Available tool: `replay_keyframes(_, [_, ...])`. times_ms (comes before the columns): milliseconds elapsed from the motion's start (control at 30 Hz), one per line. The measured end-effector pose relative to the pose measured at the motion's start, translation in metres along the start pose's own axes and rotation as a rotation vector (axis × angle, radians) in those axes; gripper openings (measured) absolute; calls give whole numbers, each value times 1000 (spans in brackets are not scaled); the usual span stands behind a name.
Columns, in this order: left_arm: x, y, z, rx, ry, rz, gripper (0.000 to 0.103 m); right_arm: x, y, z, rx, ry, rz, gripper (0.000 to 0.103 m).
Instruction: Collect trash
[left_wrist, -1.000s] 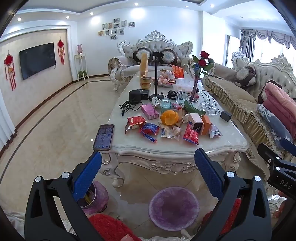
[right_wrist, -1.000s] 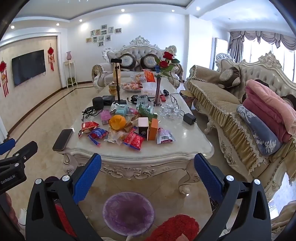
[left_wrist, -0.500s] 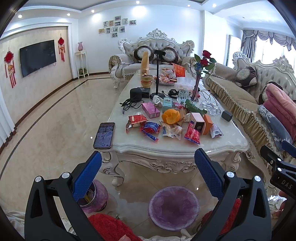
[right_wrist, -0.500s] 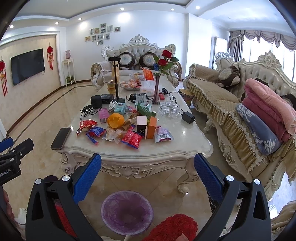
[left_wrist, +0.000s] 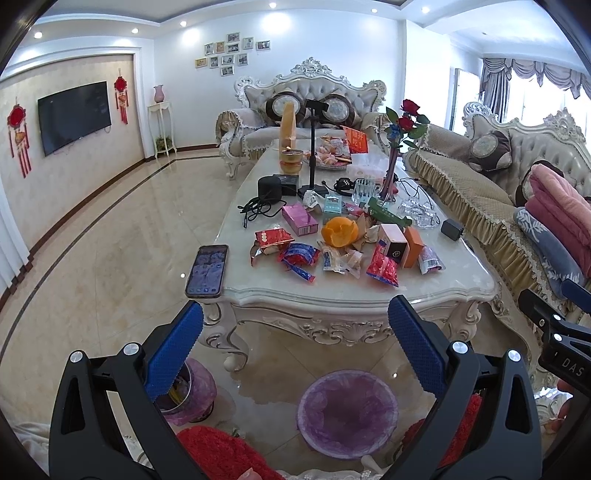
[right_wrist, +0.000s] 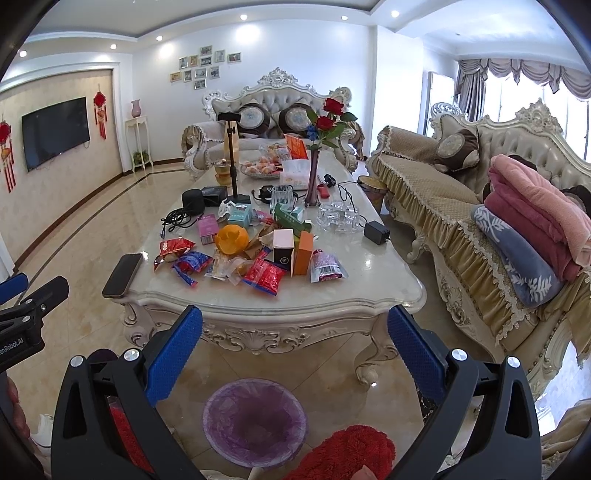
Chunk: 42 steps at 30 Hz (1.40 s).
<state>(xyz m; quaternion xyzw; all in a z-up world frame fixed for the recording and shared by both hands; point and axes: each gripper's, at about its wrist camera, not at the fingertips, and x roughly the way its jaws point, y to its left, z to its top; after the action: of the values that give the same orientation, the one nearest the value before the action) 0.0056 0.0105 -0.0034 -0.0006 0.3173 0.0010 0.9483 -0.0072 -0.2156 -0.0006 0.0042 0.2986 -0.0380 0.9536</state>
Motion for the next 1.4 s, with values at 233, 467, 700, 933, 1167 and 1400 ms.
replay_keyframes(233, [-3, -1, 0, 1, 3, -5, 97, 0, 1, 0, -2, 0, -2, 95])
replay_keyframes(467, [-5, -4, -2, 4, 6, -8, 97, -1, 2, 0, -3, 2, 1, 95])
replay_keyframes(700, [-6, -4, -2, 6, 4, -6, 97, -1, 2, 0, -3, 1, 1, 95])
replay_keyframes(933, [-5, -3, -3, 9, 6, -11, 97, -1, 1, 0, -2, 2, 1, 95])
replay_keyframes(1167, [-5, -2, -5, 8, 6, -10, 97, -1, 1, 0, -2, 1, 2, 95])
replay_keyframes(1400, [-5, 0, -8, 10, 7, -10, 97, -1, 1, 0, -1, 3, 4, 95])
